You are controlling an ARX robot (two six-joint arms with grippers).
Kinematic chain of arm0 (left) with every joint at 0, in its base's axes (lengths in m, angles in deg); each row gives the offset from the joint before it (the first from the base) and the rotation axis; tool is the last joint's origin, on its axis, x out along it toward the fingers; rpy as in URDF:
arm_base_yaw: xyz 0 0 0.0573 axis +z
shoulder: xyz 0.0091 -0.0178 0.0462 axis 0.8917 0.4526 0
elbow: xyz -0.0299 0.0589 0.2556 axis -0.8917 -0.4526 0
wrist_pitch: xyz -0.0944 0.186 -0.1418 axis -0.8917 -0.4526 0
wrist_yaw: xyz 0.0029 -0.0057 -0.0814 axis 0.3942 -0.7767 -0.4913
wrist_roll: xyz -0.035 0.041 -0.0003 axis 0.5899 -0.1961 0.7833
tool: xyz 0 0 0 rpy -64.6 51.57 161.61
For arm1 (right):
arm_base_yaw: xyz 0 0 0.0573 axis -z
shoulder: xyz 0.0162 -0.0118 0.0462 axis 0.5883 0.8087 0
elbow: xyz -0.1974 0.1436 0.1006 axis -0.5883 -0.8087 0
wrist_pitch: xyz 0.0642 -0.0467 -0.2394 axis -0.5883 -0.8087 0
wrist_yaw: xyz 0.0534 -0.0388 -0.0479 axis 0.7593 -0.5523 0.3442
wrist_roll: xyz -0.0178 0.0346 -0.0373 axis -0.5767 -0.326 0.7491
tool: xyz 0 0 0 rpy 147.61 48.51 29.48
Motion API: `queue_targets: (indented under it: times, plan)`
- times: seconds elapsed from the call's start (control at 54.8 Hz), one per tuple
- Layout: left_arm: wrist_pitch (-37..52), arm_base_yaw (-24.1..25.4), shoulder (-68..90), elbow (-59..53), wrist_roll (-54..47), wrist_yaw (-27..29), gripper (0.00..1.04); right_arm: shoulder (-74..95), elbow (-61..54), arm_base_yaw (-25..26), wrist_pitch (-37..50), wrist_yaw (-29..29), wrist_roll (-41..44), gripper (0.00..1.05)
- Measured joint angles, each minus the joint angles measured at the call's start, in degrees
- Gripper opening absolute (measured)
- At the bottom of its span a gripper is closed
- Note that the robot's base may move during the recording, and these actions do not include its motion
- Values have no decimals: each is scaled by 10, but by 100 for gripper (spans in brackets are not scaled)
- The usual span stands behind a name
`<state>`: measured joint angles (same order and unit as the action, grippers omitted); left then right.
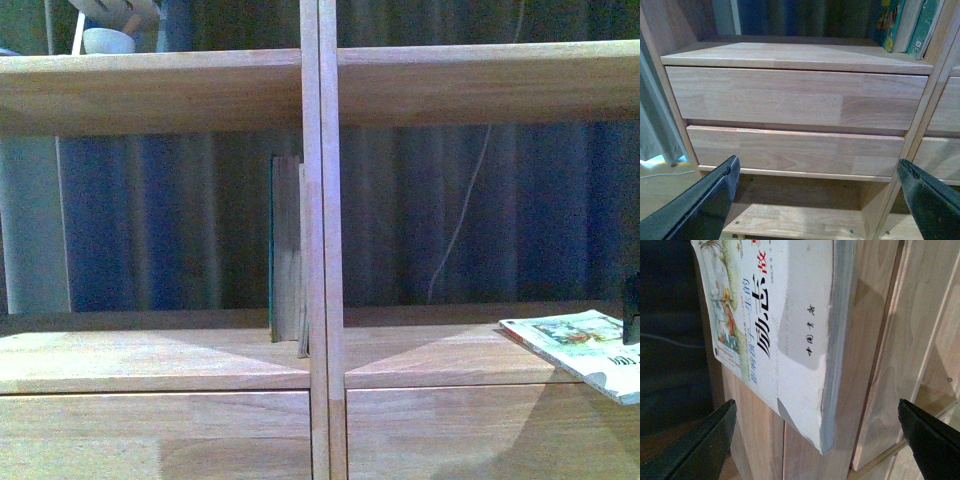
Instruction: Organize books on shelf
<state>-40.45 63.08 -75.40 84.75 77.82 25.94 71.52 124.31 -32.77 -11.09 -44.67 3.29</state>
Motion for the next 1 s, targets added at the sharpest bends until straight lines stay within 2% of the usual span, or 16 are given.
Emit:
queue_targets:
  times: [0.347,1.004]
  plan:
    - [0,0,0,0,0,0,97,61,57,15,7,-2,-36,98]
    - [0,0,0,0,0,0,97,135,130,25,6,-33,-46,98]
